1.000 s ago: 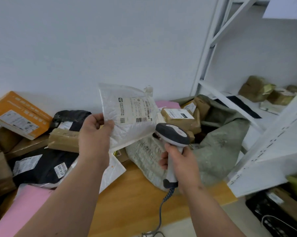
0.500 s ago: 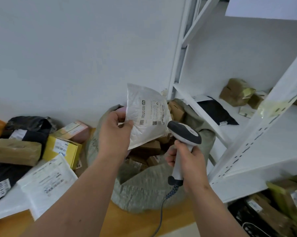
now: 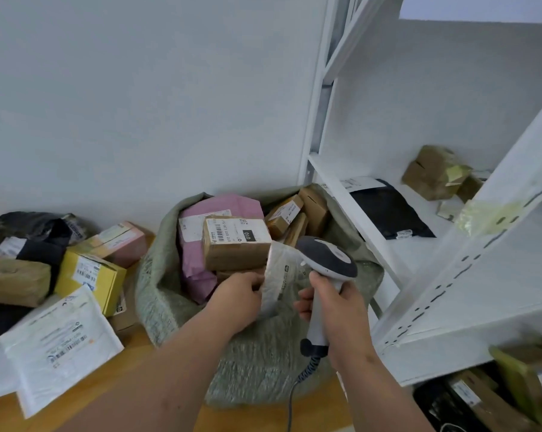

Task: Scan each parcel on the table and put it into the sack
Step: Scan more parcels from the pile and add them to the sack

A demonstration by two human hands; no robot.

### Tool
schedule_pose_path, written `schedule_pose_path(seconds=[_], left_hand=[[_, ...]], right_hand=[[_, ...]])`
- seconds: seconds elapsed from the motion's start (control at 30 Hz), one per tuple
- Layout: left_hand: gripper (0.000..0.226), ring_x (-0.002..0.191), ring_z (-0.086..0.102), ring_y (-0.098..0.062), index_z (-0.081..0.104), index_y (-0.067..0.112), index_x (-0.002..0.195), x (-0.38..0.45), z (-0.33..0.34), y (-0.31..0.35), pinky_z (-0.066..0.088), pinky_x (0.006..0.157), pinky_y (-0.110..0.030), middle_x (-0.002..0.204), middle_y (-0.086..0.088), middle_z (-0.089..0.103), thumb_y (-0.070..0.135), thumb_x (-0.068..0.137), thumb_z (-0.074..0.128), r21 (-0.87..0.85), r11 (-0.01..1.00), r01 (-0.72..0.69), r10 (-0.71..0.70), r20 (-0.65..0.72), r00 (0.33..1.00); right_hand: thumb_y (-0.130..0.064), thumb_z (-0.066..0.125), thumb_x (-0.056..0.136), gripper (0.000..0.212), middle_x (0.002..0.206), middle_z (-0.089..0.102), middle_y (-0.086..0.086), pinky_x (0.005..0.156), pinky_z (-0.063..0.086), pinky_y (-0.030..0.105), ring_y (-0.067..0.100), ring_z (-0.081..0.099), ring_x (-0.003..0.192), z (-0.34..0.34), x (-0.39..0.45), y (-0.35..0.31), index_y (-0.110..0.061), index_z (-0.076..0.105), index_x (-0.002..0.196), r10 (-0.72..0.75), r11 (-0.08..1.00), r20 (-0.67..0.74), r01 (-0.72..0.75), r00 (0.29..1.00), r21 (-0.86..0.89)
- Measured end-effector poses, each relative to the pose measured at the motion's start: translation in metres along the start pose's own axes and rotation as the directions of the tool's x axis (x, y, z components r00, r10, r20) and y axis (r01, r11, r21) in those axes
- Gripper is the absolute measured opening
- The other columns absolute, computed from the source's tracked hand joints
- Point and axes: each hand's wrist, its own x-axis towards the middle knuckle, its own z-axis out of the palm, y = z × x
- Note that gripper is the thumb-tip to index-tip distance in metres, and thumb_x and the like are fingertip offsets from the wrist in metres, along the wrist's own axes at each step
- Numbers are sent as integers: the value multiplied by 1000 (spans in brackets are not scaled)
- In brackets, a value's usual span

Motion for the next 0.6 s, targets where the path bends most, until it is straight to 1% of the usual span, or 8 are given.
schedule_pose_path(seconds=[0.13, 0.2, 0.27, 0.33, 0.4, 0.43, 0.5, 0.6], left_hand=[[38, 105, 60, -15, 56, 30, 137, -3, -10, 1, 49, 89, -25, 129, 3, 63, 22, 101, 50, -49, 999, 1, -1, -1, 1000], [38, 110, 59, -13, 54, 31, 138, -5, -21, -4, 49, 89, -24, 132, 4, 61, 25, 100, 52, -81, 996, 26, -35, -120, 992], [33, 104, 62, -13, 59, 32, 131, -10, -37, -10, 52, 85, -24, 126, 4, 63, 25, 99, 54, -135, 990, 31, -68, -273, 960], [24, 82, 66, -4, 63, 33, 119, -16, -54, -17, 55, 67, -16, 107, 7, 66, 23, 99, 53, -250, 968, -2, -94, -373, 923], [17, 63, 64, 4, 61, 32, 106, -26, -75, -26, 43, 46, -7, 87, 13, 61, 19, 100, 52, -309, 951, -18, -126, -438, 890], [17, 66, 64, 4, 64, 30, 104, -30, -84, -34, 40, 49, -7, 85, 14, 60, 18, 99, 53, -318, 948, -24, -138, -477, 868], [21, 85, 62, -5, 69, 27, 111, -38, -100, -56, 42, 68, -18, 95, 12, 63, 19, 96, 56, -323, 946, -1, -183, -538, 823], [18, 89, 61, -14, 69, 33, 103, -51, -115, -97, 52, 80, -33, 100, 12, 66, 22, 94, 58, -431, 902, 31, -288, -547, 786]], right_hand=[[-26, 65, 94, 16, 77, 74, 9, 58, 58, 27, 16, 72, 62, 10, 3, 0, -11, 66, 98, 20, 1000, 47, -20, 999, -11], [-27, 65, 94, 18, 76, 75, 6, 57, 58, 25, 15, 73, 63, 20, 4, -1, -11, 66, 102, 25, 1000, 71, -24, 997, -19], [-26, 65, 95, 17, 76, 75, 6, 59, 59, 28, 17, 74, 65, 34, 4, -2, -13, 64, 106, 42, 999, 107, -43, 993, 3], [-24, 64, 95, 17, 80, 75, 10, 62, 61, 33, 21, 75, 66, 51, 1, -4, -12, 63, 108, 64, 997, 167, -68, 984, 20], [-22, 64, 95, 18, 83, 75, 15, 61, 61, 32, 22, 75, 66, 70, -6, -8, -8, 64, 106, 68, 997, 233, -71, 970, 5], [-22, 64, 95, 19, 83, 74, 17, 60, 61, 31, 23, 75, 66, 79, -11, -9, -6, 65, 105, 69, 997, 262, -71, 963, -1], [-22, 66, 94, 18, 85, 74, 18, 60, 61, 31, 23, 75, 67, 99, -22, -9, -6, 66, 103, 73, 997, 317, -69, 946, -24], [-23, 68, 91, 19, 87, 74, 19, 65, 61, 34, 22, 75, 67, 130, -40, -3, -8, 66, 102, 85, 995, 382, -62, 920, -74]])
